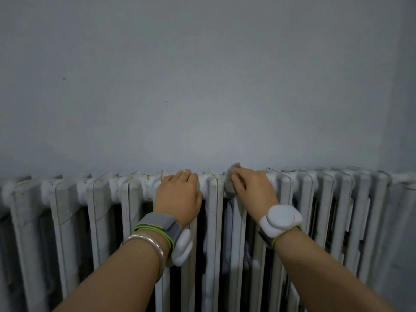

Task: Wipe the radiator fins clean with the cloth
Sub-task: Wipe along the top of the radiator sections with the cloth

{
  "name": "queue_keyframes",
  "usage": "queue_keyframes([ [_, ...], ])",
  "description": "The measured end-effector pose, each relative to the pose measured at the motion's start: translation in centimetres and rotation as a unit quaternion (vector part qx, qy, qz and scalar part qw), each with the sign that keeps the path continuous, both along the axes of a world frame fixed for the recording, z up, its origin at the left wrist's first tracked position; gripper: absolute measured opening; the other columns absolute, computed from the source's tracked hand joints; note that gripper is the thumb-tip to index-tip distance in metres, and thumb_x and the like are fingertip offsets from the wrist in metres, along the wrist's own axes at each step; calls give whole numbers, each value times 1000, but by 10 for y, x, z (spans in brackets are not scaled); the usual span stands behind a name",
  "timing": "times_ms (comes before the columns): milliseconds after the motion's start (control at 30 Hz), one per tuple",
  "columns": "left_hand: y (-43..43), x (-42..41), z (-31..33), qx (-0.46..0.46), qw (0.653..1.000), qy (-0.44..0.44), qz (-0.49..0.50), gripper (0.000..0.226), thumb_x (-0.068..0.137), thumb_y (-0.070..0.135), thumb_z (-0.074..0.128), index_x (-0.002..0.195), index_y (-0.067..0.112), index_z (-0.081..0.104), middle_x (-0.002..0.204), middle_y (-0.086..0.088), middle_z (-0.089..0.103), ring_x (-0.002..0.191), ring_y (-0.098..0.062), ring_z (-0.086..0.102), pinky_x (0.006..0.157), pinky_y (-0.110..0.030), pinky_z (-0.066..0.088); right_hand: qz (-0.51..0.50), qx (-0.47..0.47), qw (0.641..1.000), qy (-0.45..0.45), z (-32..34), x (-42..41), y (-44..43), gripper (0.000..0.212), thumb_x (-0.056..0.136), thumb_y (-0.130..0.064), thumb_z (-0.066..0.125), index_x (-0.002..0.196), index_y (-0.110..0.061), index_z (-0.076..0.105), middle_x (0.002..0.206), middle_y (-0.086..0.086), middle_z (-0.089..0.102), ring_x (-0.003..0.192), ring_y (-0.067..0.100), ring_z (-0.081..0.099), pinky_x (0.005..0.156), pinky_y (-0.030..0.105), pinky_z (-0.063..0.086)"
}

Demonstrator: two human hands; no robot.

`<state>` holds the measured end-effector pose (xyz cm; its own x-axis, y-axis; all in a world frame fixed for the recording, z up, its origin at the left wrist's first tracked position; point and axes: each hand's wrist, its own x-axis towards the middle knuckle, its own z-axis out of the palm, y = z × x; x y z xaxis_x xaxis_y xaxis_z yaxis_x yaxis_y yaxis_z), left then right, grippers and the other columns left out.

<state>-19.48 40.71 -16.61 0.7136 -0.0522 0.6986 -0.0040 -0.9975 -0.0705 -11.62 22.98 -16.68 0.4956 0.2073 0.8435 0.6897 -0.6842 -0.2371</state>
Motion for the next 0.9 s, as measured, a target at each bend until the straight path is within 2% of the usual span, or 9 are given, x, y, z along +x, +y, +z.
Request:
queue_keyframes([
  [100, 0, -1, -1, 1, 1000, 11, 10, 47, 89, 35, 38, 128, 11, 50, 136, -7, 50, 124, -24, 48, 106, -38, 31, -5, 48, 998, -50, -28, -8, -3, 33, 90, -21, 53, 119, -8, 64, 118, 12, 65, 102, 34, 59, 94, 34, 43],
  [200, -2, -2, 0, -1, 1000, 16, 12, 46, 89, 34, 41, 127, 11, 50, 135, -5, 50, 123, -23, 48, 106, -38, 31, 6, 95, 994, -52, -49, -17, -5, 37, 92, -19, 55, 128, -10, 58, 133, 10, 55, 118, 23, 49, 105, 16, 26],
  [300, -1, -2, 1, 11, 999, 28, 16, 47, 90, 33, 43, 132, 13, 45, 142, -4, 44, 128, -21, 43, 108, -36, 27, 24, 125, 992, -12, -62, -26, -4, 38, 92, -15, 60, 130, -14, 56, 143, 6, 44, 127, 8, 32, 105, 3, 13],
  [367, -1, -3, 1, 9, 999, 28, 18, 47, 90, 33, 44, 132, 13, 46, 142, -4, 45, 128, -21, 43, 108, -36, 27, 21, 117, 993, 23, -71, -29, -4, 37, 93, -17, 59, 129, -17, 56, 145, 5, 40, 130, 9, 31, 105, 8, 18],
  [433, -3, -5, 2, 3, 1000, 26, 15, 46, 89, 33, 42, 129, 11, 49, 137, -6, 49, 125, -23, 46, 107, -37, 29, 18, 97, 994, 40, -81, -30, -5, 36, 92, -17, 59, 128, -18, 56, 143, 2, 38, 130, 14, 35, 103, 17, 27],
  [533, -1, -6, 3, 14, 999, 41, 20, 47, 91, 34, 43, 134, 15, 42, 143, -3, 42, 131, -20, 40, 111, -36, 23, 45, 88, 993, 69, -96, -36, -9, 33, 92, -15, 59, 125, -19, 56, 133, -6, 37, 121, 10, 40, 99, 18, 37],
  [633, 3, -8, 5, 21, 998, 63, 17, 53, 95, 39, 38, 144, 19, 29, 153, -1, 28, 140, -17, 27, 116, -35, 12, 41, 36, 995, 77, -104, -41, -17, 26, 92, -20, 57, 118, -16, 58, 118, -1, 46, 104, 20, 53, 83, 25, 44],
  [767, 10, -13, 3, 13, 999, 43, 17, 54, 98, 45, 15, 144, 22, 30, 152, 3, 32, 140, -14, 28, 118, -37, 8, 42, 84, 993, 71, -86, -50, -24, 21, 91, -24, 59, 111, -18, 63, 104, -8, 48, 93, 14, 56, 76, 7, 35],
  [900, 23, -21, 0, 2, 1000, 6, 21, 79, 82, 51, -8, 135, 23, 44, 143, 5, 45, 135, -15, 37, 114, -39, 20, 56, 140, 988, 30, -34, -57, -15, 16, 89, -19, 63, 104, -16, 64, 102, -2, 53, 91, 10, 53, 77, 7, 37],
])
